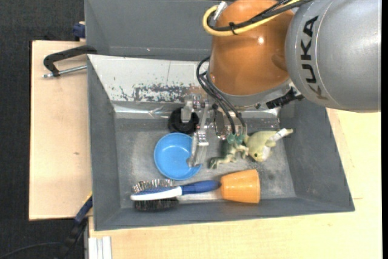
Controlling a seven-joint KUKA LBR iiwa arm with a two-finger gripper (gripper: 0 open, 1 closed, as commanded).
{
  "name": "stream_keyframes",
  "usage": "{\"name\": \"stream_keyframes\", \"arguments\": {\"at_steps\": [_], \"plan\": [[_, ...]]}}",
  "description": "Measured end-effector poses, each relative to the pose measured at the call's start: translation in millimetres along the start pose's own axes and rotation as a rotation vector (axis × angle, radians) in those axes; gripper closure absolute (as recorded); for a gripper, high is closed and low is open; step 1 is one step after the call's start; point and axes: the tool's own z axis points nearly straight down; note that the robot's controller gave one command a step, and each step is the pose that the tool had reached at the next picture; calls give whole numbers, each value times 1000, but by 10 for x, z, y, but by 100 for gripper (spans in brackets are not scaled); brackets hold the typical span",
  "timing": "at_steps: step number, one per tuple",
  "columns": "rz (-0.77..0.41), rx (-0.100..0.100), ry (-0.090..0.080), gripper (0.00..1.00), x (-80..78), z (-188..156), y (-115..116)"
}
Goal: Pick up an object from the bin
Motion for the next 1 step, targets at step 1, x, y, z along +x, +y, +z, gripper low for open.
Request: {"name": "stream_keyframes", "arguments": {"at_steps": [1], "plan": [[-167,2,9,0,-115,1592,-49]]}}
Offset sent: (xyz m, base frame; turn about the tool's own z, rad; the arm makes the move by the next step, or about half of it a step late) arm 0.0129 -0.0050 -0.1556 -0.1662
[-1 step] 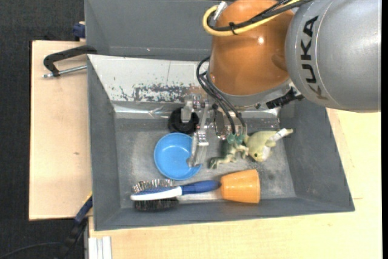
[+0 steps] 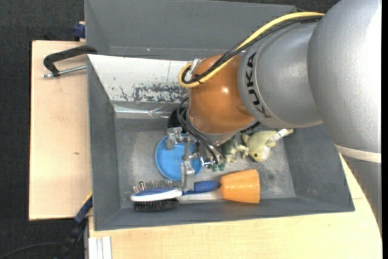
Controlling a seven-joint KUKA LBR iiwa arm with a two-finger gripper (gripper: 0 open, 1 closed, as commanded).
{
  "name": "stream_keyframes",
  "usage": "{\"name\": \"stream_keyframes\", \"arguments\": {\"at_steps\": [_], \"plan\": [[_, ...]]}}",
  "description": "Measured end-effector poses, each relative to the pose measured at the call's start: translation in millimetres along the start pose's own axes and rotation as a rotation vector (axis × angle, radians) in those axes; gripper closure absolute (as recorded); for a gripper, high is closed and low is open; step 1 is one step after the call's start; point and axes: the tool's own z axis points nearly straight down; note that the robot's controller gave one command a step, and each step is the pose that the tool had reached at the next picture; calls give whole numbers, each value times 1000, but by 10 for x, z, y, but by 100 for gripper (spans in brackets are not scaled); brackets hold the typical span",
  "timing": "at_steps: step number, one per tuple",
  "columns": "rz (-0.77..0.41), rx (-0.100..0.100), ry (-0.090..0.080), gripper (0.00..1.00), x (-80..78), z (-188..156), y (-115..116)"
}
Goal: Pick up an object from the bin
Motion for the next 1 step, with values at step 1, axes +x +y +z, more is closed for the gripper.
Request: {"name": "stream_keyframes", "arguments": {"at_steps": [1], "plan": [[40,-5,-6,0,111,187,-224]]}}
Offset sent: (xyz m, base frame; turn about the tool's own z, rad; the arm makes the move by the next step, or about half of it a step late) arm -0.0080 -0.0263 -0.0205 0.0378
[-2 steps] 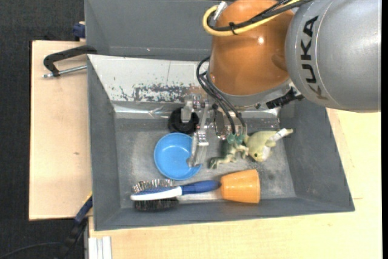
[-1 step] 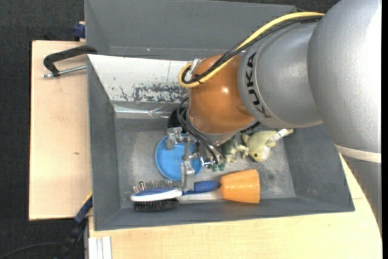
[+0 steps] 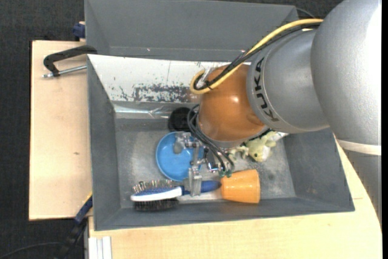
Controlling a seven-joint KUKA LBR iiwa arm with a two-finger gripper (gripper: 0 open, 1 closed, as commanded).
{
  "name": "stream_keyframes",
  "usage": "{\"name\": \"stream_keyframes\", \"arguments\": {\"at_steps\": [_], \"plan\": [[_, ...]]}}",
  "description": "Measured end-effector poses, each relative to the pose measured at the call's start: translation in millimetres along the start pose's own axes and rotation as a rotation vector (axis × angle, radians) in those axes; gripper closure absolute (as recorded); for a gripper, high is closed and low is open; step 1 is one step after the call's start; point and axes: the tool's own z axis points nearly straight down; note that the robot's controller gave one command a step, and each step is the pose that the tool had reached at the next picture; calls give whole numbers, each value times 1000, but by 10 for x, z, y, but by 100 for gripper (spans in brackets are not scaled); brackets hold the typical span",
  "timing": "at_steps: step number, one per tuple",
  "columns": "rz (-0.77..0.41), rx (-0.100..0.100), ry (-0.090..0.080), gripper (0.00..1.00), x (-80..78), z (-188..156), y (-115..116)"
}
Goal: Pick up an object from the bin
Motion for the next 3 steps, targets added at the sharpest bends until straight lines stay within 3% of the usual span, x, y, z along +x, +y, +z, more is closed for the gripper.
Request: {"name": "stream_keyframes", "arguments": {"at_steps": [1,2,3], "plan": [[-1,3,-2,100,0,8,-11],[0,2,-8,0,-15,2,-14],[-1,2,-4,100,-2,10,-12]]}}
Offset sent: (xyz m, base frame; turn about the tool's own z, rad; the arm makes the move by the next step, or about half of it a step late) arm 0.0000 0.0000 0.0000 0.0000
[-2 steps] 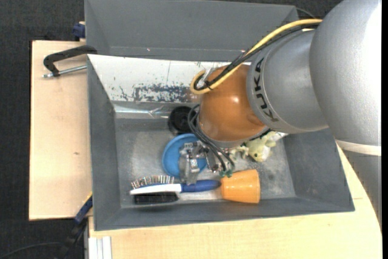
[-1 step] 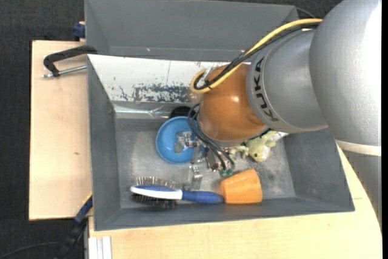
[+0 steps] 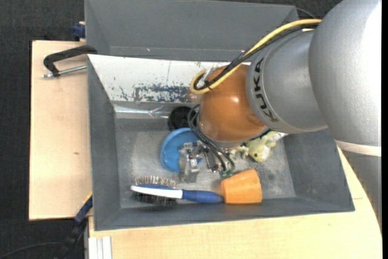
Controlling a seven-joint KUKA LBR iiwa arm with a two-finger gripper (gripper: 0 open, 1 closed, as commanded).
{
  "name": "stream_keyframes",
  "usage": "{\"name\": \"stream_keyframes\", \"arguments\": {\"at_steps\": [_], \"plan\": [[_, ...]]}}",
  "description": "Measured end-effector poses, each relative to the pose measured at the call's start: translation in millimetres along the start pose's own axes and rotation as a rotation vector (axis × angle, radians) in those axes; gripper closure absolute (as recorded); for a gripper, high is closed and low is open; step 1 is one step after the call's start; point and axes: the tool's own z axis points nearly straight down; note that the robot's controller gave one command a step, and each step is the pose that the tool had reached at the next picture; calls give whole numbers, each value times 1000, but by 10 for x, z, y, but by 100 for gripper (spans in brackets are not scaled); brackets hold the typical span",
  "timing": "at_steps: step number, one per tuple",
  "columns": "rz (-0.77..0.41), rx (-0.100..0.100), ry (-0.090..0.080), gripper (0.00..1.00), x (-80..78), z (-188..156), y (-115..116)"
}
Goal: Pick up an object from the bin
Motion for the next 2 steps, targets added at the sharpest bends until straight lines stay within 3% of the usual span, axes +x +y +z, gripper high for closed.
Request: {"name": "stream_keyframes", "arguments": {"at_steps": [1,2], "plan": [[67,-1,-6,100,-62,-488,74],[67,0,-1,0,-50,-462,70]]}}
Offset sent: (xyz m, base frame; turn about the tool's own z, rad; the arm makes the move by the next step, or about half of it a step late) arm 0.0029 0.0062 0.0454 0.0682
